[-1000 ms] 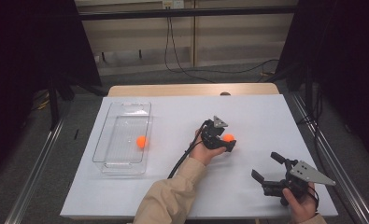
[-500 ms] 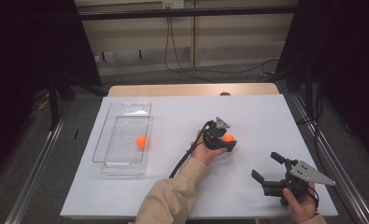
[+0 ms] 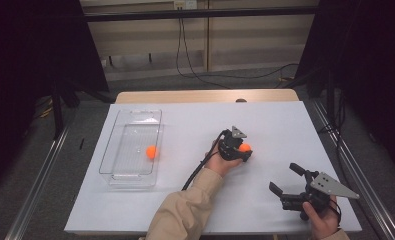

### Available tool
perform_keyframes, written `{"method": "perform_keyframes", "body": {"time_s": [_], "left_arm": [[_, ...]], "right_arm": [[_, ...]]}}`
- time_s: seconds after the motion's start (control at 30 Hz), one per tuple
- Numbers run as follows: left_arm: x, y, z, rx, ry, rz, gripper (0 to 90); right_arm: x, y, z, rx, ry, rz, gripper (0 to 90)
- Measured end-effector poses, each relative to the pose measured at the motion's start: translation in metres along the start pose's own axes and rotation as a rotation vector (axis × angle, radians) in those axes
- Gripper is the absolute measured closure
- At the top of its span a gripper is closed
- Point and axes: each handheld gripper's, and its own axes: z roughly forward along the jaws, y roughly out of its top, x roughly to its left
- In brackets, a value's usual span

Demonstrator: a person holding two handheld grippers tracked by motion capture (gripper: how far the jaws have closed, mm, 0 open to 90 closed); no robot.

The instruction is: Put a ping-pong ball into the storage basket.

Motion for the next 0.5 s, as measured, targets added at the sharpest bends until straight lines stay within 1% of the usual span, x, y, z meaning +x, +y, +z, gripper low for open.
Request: {"method": "perform_keyframes", "body": {"time_s": [0.07, 0.2, 0.27, 0.3, 0.43, 0.5], "left_arm": [[0.0, 0.0, -0.001, 0.005, -0.001, 0.008, 50.7], [0.001, 0.0, -0.004, 0.015, -0.012, 0.0, 50.7], [0.0, 0.001, -0.006, 0.009, -0.017, -0.011, 50.7], [0.0, 0.001, -0.007, 0.016, -0.018, -0.007, 50.7], [0.0, 0.002, -0.011, 0.029, -0.021, -0.016, 50.8], [0.001, 0.002, -0.013, 0.025, -0.03, -0.021, 50.8]], "right_arm": [[0.0, 0.0, 0.0, 0.001, 0.0, 0.0, 1.1], [0.0, 0.0, 0.0, 0.001, 0.0, -0.002, 1.1], [0.0, 0.0, 0.0, 0.001, -0.001, 0.0, 1.1], [0.0, 0.0, 0.0, 0.001, 0.0, -0.003, 1.1], [0.0, 0.0, -0.001, 0.002, -0.001, -0.006, 1.1], [0.0, 0.0, -0.001, 0.001, -0.002, -0.006, 1.2]]}}
